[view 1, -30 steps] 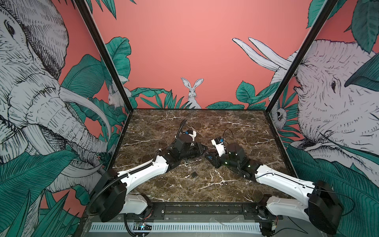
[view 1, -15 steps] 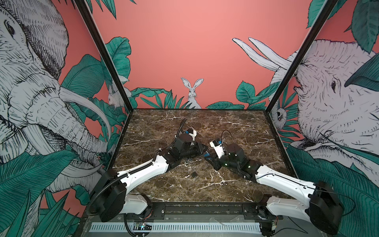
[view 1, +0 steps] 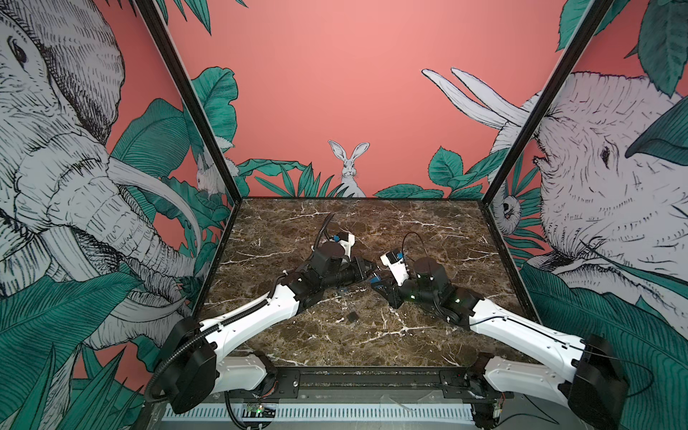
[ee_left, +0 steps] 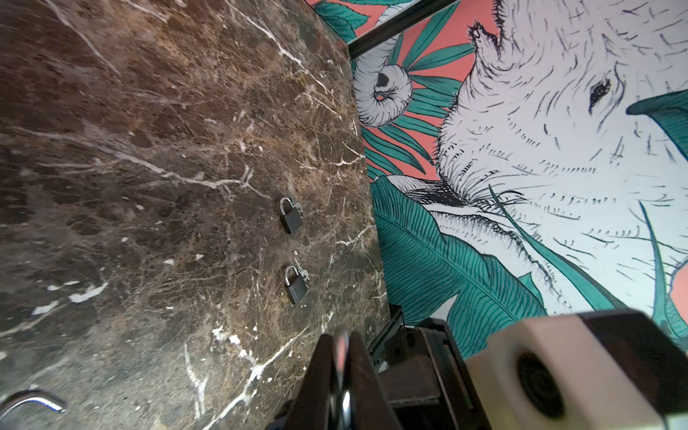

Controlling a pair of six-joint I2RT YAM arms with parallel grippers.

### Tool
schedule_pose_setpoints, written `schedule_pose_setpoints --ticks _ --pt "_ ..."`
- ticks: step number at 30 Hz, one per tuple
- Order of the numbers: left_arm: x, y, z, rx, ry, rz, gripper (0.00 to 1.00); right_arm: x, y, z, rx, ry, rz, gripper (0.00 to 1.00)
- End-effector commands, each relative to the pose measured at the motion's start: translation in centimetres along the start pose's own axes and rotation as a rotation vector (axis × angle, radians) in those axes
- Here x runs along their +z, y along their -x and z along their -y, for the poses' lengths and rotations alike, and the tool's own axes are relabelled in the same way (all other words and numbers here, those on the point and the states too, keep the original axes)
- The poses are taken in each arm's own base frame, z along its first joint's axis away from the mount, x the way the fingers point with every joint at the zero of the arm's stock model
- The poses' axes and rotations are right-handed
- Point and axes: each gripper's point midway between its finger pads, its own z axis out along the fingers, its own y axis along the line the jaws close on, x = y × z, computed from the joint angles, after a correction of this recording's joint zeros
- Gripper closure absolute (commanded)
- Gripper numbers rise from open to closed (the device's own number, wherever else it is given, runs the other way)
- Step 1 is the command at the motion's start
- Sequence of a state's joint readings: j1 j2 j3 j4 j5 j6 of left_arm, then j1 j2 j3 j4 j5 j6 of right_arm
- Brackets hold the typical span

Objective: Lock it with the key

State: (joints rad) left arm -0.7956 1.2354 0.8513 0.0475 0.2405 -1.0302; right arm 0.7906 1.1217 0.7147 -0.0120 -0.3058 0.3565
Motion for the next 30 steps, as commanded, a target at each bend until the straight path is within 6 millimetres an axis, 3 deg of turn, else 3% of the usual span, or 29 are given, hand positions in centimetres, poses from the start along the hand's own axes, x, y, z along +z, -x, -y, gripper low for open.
schedule_pose_setpoints --ticks 1,4,7,17,23,30 --pt "-2.5 2.2 -1.7 0.066 0.112 0.090 0.64 -1.0 -0.7 0.8 0.014 -0.051 -0.059 1.00" --pt "-3.7 2.7 -2.4 0.145 0.163 0.124 0.59 -1.5 -1.4 0.4 -0.003 -0.033 -0.117 1.00" --pt "-3.7 2.6 -2.0 0.216 0.136 0.125 0.62 -1.8 -2.2 0.1 -0.019 -0.026 -0.170 1.00" --pt "-0.3 -0.3 0.9 0.338 -0.074 -0.075 0.79 -2.7 -2.4 -0.8 -0.044 -0.005 -0.182 1.00" --pt "1.5 -1.0 2.3 0.322 -0.185 -0.122 0.81 -2.8 -2.2 -1.6 -0.050 0.029 -0.175 1.00" --pt "2.5 -2.2 2.1 0.334 -0.207 -0.187 0.82 -2.7 -2.2 -1.7 -0.053 0.036 -0.184 1.00"
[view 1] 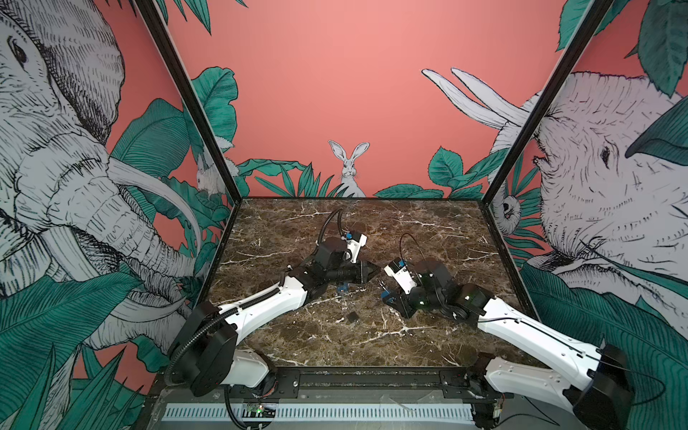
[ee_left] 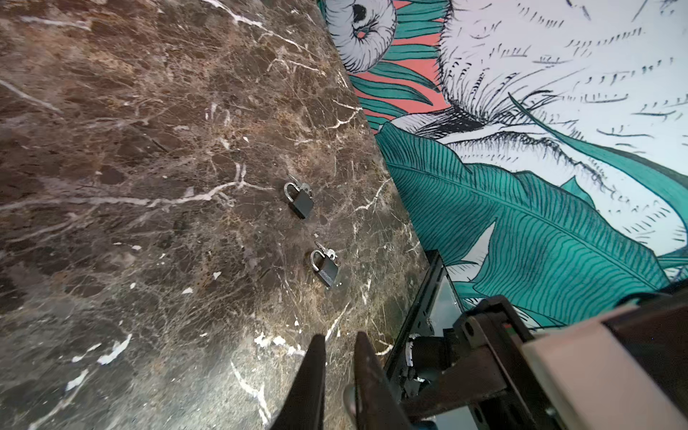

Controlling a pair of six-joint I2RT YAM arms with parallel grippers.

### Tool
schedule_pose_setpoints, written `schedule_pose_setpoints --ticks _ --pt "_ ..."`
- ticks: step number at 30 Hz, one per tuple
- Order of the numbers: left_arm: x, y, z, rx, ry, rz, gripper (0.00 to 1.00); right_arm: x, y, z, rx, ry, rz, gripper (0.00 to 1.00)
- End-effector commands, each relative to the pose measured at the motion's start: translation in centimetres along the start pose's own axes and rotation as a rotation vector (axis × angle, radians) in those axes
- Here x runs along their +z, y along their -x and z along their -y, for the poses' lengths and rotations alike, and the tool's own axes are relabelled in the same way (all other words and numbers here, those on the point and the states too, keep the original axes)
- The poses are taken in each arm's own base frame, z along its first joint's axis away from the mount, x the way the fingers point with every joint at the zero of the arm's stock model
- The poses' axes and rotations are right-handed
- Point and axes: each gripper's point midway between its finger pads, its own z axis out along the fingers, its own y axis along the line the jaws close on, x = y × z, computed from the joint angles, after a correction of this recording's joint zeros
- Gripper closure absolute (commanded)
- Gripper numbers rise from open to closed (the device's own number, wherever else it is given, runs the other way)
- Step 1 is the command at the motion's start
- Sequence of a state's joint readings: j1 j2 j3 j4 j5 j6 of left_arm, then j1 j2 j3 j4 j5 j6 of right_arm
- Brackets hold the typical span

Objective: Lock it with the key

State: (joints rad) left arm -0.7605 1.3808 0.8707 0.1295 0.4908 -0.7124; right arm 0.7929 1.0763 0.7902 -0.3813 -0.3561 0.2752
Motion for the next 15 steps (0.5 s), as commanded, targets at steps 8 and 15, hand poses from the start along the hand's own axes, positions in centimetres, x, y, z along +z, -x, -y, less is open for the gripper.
schedule_pose_setpoints --ticks 8,15 --pt "-0.6 -0.7 2.2 0.058 -0.099 -0.038 0.78 -0.9 2.6 -1.4 -0.043 0.039 0.075 1.00" --pt "-1.6 -1.6 2.1 0.059 -0.093 -0.045 0.76 -1.1 3.1 -1.6 -0.030 0.054 0.083 1.00"
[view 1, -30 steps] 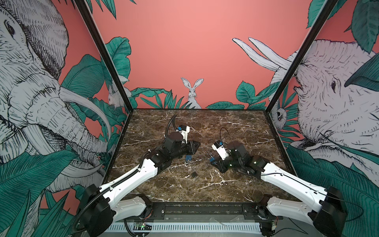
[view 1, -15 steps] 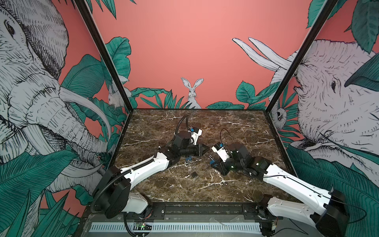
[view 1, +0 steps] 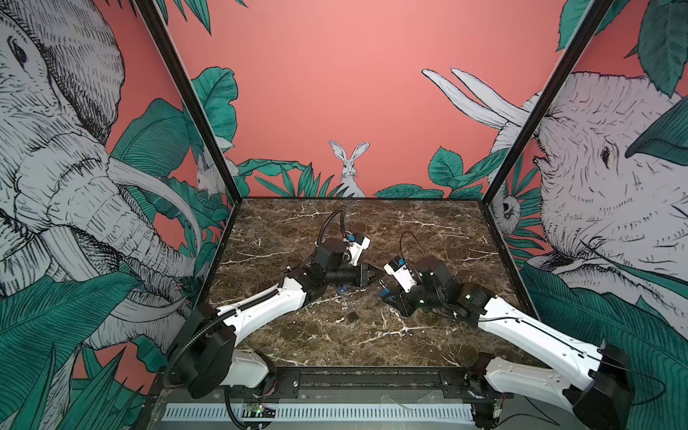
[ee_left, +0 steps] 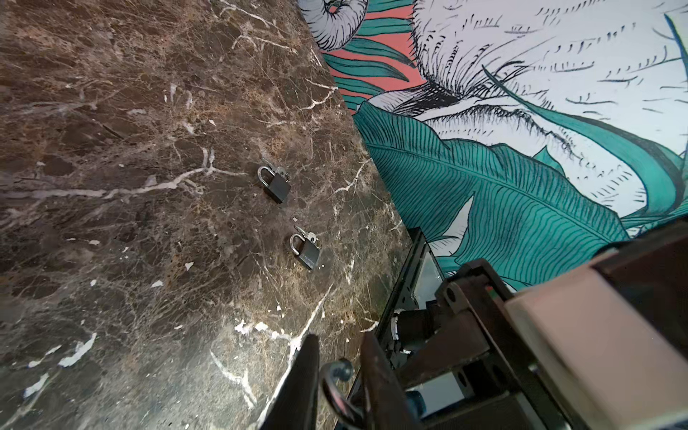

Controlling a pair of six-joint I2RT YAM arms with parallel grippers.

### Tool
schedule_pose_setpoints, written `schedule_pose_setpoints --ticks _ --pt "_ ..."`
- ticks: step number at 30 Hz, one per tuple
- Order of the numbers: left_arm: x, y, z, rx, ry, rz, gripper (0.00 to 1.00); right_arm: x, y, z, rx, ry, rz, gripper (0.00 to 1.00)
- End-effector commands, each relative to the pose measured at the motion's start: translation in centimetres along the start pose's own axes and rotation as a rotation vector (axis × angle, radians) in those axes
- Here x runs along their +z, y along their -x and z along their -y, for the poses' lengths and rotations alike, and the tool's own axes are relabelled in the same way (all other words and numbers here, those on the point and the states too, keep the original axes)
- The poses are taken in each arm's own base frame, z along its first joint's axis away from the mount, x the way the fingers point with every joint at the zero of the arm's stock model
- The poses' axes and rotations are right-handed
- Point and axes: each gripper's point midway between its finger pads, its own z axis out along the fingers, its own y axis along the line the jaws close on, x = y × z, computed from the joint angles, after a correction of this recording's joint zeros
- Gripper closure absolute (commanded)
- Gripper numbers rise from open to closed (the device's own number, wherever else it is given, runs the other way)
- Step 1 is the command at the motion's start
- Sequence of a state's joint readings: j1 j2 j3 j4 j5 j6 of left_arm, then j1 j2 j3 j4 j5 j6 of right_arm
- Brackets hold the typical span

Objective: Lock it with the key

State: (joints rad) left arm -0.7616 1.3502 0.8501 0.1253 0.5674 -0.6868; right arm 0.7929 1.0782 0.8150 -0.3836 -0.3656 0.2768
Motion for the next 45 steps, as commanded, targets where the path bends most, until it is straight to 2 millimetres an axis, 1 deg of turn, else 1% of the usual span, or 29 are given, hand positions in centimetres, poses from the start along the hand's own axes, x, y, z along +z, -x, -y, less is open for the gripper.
schedule_pose_setpoints --ticks 1,5,13,17,22,25,26,27,31,39,45 --pt "-1.0 -0.5 1.0 0.029 -0.028 0.000 0.76 -0.7 2.3 -1.1 -0.024 0.043 0.068 1.00" --pt "-1.4 -0.7 1.1 0.031 -0.029 0.007 0.76 -0.6 2.3 -0.9 -0.013 0.040 0.065 1.00" --pt "-2.5 -0.9 0.8 0.030 -0.006 0.030 0.76 -0.6 2.4 -0.8 0.009 0.053 0.061 1.00" --pt "-3.0 -0.7 0.6 0.019 -0.007 0.052 0.73 -0.6 2.5 -1.0 0.018 0.076 0.064 1.00" --pt "-4.0 0.0 0.4 0.016 -0.013 0.090 0.68 -0.8 2.8 -2.0 0.045 0.171 0.063 1.00" --pt "-4.4 0.0 1.0 0.033 -0.034 0.093 0.66 -1.1 3.1 -2.8 0.063 0.239 0.065 1.00" --pt "-4.8 0.6 0.5 0.031 -0.023 0.111 0.65 -1.2 3.2 -3.0 0.067 0.260 0.064 1.00" --pt "-5.0 0.8 0.5 0.034 -0.025 0.119 0.64 -1.3 3.2 -3.2 0.072 0.275 0.064 1.00" --pt "-5.4 0.7 1.8 0.050 -0.102 0.118 0.62 -1.7 3.4 -3.4 0.086 0.315 0.061 1.00" --pt "-5.6 0.0 2.9 0.050 -0.179 0.096 0.60 -2.1 4.2 -4.1 0.121 0.403 0.083 1.00" --pt "-5.4 -0.3 2.8 0.041 -0.189 0.085 0.60 -2.2 4.7 -4.3 0.132 0.425 0.093 1.00"
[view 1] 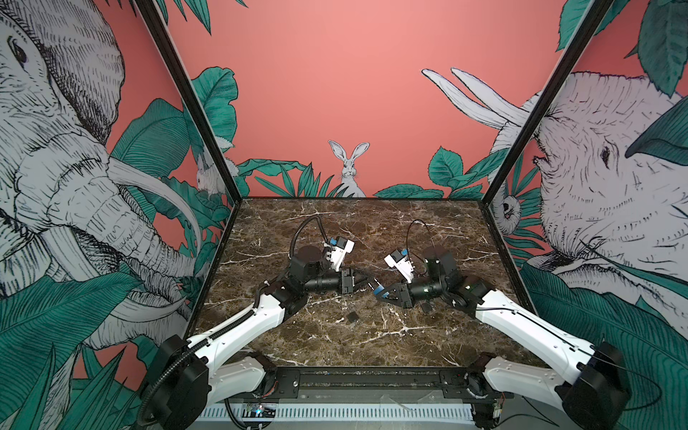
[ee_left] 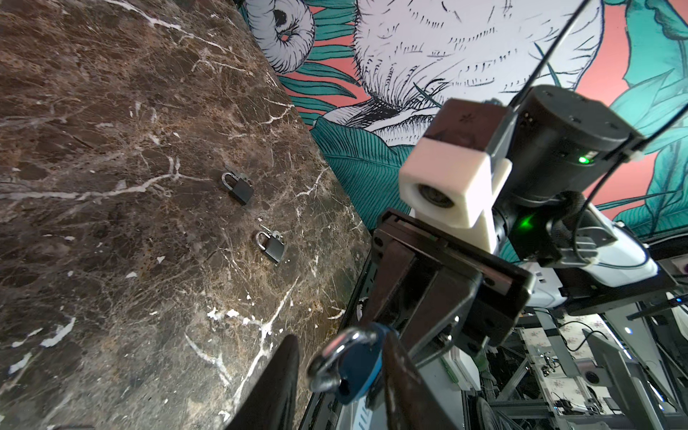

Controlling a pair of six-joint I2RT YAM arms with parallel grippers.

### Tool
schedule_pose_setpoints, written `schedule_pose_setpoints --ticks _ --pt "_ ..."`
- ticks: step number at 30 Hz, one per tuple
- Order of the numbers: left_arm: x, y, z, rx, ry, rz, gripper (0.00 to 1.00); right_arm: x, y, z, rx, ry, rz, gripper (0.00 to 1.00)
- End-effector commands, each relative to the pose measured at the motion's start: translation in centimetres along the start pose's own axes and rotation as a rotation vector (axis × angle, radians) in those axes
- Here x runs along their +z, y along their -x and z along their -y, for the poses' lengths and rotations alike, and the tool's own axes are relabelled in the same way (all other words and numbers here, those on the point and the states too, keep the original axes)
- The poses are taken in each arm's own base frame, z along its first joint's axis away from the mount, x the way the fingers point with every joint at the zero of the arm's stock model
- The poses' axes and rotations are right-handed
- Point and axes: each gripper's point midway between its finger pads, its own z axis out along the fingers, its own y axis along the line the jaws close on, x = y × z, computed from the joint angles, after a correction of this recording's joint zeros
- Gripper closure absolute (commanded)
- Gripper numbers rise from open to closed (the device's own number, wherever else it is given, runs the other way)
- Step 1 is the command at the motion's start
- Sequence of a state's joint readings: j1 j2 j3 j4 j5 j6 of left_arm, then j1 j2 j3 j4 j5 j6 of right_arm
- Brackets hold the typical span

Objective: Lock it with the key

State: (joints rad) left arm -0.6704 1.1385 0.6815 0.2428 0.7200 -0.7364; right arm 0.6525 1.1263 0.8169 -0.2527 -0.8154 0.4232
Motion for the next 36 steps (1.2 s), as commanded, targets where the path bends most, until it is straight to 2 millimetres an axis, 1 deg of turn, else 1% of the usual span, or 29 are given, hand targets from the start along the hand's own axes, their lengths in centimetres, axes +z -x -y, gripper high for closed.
schedule_pose_setpoints --ticks 1,4,7,13,17,23,25,31,36 --pt "-0.2 0.3 0.9 0.021 -0.046 0.016 0.60 -0.4 2.0 -1.9 -0.051 0.070 0.050 1.00" --pt "-0.2 0.5 1.0 0.020 -0.055 0.024 0.63 -0.4 2.0 -1.7 -0.049 0.061 0.047 1.00" --pt "-0.2 0.5 1.2 0.019 -0.064 0.019 0.70 -0.4 2.0 -1.6 -0.048 0.056 0.049 1.00" --pt "-0.1 0.2 0.7 -0.002 -0.048 0.016 0.78 -0.5 2.3 -1.7 -0.051 0.056 0.057 1.00" --pt "0.1 0.0 0.3 -0.014 -0.041 0.006 0.84 -0.7 2.6 -2.3 -0.049 0.076 0.066 1.00" --pt "0.4 -0.3 -0.1 -0.027 -0.041 -0.007 0.98 -1.7 3.4 -4.4 -0.052 0.146 0.097 1.00" --pt "0.4 -0.5 -0.2 -0.027 -0.042 -0.011 1.00 -2.1 3.7 -5.2 -0.055 0.169 0.108 1.00" --pt "0.5 -0.7 -0.4 -0.018 -0.041 -0.016 1.00 -3.1 4.3 -7.5 -0.044 0.251 0.125 1.00" --pt "0.5 -0.6 -0.6 -0.009 -0.032 -0.007 1.00 -3.9 4.6 -8.9 -0.029 0.313 0.141 1.00"
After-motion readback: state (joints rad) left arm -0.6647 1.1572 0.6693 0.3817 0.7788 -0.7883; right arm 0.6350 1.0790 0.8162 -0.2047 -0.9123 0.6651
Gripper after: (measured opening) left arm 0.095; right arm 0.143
